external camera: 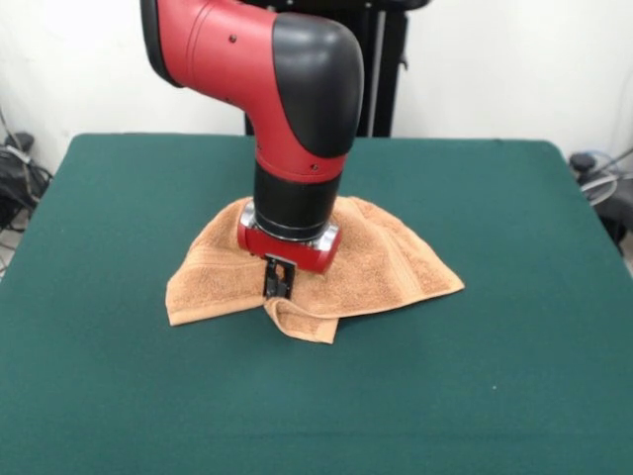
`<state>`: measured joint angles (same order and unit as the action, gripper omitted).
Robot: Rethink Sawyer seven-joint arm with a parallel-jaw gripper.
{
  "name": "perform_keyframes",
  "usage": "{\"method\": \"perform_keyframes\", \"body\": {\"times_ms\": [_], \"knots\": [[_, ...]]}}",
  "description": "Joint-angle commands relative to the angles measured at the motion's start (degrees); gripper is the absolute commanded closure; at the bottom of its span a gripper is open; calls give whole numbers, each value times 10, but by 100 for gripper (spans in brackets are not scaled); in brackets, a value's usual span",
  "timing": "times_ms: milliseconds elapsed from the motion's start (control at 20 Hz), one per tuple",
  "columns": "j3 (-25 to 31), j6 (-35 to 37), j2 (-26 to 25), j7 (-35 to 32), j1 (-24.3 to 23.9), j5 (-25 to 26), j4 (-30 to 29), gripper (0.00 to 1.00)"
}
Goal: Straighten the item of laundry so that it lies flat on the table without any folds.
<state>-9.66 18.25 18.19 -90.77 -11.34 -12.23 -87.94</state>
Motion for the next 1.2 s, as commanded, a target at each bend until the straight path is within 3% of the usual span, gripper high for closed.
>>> {"method": "perform_keyframes", "body": {"times_ms": [50, 800, 850, 1200], "knots": [[65, -19, -19, -61, -5, 22, 4, 100], [73, -57, -21, -73, -13, 24, -10, 100], [74, -63, -20, -75, -13, 24, -12, 0], [68, -62, -20, -77, -7, 23, -10, 0]]}}
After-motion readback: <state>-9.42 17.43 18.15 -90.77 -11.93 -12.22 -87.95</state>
